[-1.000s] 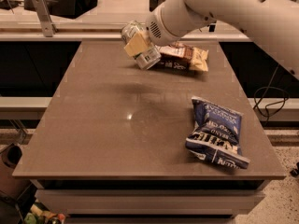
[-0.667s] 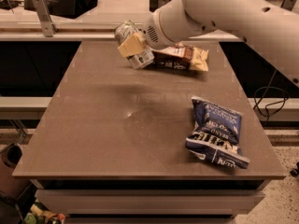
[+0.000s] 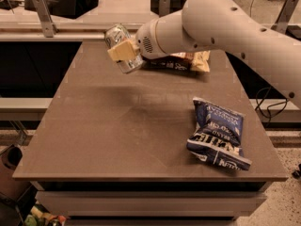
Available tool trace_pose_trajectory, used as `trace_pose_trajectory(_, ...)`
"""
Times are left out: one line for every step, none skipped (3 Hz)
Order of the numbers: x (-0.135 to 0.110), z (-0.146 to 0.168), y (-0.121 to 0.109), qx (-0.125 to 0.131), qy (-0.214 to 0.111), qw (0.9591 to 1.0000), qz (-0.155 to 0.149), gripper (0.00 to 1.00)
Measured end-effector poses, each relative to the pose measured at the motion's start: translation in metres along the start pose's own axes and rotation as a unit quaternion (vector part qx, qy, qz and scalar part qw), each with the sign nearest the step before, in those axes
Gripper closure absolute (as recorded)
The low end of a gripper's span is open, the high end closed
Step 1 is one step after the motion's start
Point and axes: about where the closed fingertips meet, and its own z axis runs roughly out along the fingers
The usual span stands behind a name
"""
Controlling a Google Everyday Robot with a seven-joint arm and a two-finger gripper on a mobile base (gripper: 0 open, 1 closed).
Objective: Place 7up can upright
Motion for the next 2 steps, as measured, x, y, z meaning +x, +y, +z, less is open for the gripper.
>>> trace_pose_trajectory(0.003,0.013,0.01,-0.013,-0.03,0.9994,0.009,1.0)
trace_pose_trajectory(0.008,0.029,0.017,-0.021,-0.061,0.9976,0.024,1.0)
